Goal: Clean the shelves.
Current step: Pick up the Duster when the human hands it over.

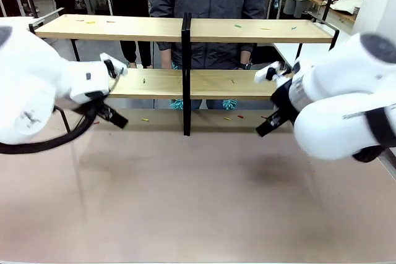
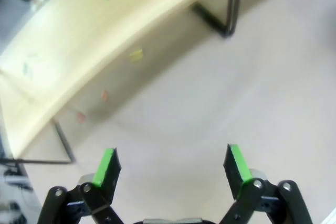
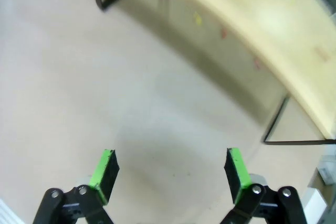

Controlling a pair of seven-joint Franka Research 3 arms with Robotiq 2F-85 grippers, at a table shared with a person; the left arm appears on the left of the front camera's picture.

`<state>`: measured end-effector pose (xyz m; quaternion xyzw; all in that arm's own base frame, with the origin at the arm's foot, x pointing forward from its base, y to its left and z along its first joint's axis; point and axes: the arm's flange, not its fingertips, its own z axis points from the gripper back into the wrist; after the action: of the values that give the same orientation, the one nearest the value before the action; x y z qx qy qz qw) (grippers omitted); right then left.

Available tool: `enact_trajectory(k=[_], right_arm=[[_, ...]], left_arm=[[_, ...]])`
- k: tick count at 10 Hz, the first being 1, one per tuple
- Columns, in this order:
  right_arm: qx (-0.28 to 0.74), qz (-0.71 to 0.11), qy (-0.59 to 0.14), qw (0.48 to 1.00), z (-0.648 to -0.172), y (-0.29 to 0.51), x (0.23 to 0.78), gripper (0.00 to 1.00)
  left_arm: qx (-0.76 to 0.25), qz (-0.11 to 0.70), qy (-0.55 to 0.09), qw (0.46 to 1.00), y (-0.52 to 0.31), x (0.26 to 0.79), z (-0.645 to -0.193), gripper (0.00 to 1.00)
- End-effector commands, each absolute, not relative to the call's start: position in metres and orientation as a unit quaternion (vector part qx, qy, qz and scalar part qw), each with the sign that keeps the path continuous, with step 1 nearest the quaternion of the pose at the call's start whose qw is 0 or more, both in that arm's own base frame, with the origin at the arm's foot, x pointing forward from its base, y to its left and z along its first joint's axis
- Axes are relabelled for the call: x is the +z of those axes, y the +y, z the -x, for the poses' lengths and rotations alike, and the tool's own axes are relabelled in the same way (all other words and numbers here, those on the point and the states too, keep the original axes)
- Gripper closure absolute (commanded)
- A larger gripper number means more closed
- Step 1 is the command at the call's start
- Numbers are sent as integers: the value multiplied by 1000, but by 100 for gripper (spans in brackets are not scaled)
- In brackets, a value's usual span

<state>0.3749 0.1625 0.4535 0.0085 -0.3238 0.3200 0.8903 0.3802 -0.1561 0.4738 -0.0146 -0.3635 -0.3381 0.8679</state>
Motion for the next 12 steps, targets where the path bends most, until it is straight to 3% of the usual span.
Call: enact_trajectory(k=[1, 3, 4, 7, 12], right_arm=[[360, 6, -359, 861, -273, 121, 536, 0], [357, 30, -427, 830, -219, 103, 566, 0], [365, 27, -445, 817, -208, 103, 569, 0], [355, 23, -466, 810, -210, 99, 572, 0], [352, 29, -473, 807, -219, 103, 574, 0]], left_arm=[[-369, 32, -412, 832, -71, 505, -212, 0], [-362, 25, -467, 807, -45, 504, -158, 0], [-356, 28, -477, 803, -41, 500, -153, 0], [-349, 43, -490, 798, -41, 499, -157, 0], [-241, 73, -549, 797, -41, 503, -163, 0]])
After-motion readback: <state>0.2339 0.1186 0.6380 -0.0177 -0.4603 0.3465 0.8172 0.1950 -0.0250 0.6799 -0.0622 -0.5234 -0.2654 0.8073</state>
